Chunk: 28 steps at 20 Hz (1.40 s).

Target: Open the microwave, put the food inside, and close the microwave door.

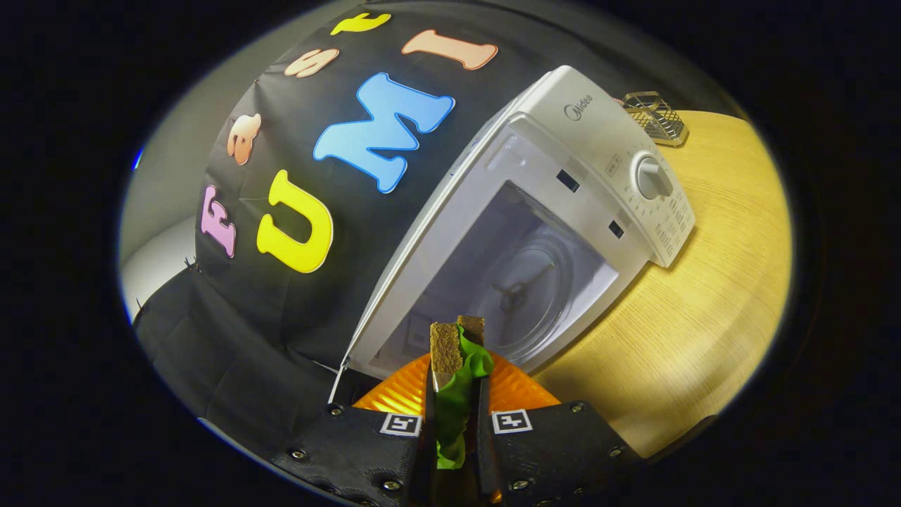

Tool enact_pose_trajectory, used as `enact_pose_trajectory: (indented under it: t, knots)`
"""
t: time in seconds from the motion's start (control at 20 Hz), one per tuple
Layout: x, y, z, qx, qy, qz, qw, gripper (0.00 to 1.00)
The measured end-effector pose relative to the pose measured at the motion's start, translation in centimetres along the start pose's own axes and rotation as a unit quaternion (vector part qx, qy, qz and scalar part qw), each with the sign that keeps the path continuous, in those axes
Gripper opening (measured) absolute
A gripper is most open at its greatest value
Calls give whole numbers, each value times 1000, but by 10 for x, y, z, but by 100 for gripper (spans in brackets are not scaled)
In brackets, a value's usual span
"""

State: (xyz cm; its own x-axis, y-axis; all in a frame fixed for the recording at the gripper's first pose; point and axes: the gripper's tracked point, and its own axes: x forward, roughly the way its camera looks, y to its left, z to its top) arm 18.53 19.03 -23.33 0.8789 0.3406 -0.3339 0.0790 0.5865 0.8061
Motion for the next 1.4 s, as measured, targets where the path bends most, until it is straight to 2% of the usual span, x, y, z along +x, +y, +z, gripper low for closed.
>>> enact_pose_trajectory:
  t: [0.5,0.65,1.4]
  knots:
    - [63,-18,6,33,-58,-9,998,22]
    - [76,-26,9,25,-81,-17,996,22]
    - [126,-59,12,64,-114,-49,990,22]
